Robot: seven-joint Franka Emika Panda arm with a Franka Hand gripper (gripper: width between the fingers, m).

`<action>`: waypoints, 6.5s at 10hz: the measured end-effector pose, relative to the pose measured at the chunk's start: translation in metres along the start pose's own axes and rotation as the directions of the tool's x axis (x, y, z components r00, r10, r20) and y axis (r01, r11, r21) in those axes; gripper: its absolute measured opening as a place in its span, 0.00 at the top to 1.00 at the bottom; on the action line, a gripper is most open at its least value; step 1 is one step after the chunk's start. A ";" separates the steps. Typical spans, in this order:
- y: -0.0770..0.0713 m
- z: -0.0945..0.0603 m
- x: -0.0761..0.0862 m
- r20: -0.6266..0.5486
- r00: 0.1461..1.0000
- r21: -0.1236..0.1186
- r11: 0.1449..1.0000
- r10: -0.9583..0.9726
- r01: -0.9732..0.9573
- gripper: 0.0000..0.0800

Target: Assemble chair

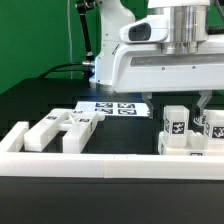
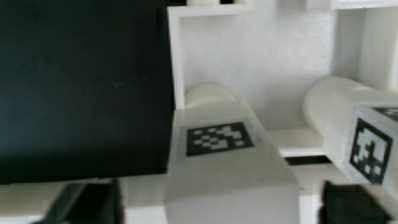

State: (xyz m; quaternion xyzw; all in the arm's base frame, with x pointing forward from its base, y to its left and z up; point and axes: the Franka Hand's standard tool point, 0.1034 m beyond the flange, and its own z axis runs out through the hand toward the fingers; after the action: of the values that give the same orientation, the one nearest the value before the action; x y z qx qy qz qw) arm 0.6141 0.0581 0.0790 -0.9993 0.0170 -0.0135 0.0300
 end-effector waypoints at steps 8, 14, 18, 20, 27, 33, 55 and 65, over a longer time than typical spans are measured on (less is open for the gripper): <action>0.000 0.001 -0.001 0.000 0.897 0.011 0.897 0.441 -0.441 0.64; 0.001 0.002 0.000 0.015 0.547 0.024 0.546 0.837 -0.837 0.64; -0.003 0.003 -0.001 0.024 0.214 0.017 0.213 0.977 -0.977 0.64; -0.003 0.003 0.000 0.026 0.096 0.014 0.096 0.995 -0.995 0.64; -0.003 0.003 0.001 0.014 0.453 0.029 0.453 0.891 -0.891 0.23; -0.002 0.002 0.003 -0.011 0.809 0.038 0.809 0.587 -0.587 0.19; 0.005 0.003 0.002 -0.005 0.688 0.033 0.688 0.726 -0.725 0.64; 0.003 0.004 0.001 0.008 0.261 0.028 0.261 0.965 -0.965 0.64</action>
Offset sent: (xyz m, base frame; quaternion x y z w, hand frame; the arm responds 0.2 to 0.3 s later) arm 0.0000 0.0000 0.0000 0.0000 0.0000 0.0000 1.0000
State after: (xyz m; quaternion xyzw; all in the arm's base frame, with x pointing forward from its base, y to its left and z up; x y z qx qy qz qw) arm 0.6148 0.0551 0.0750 -0.7827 0.6208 0.0019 0.0456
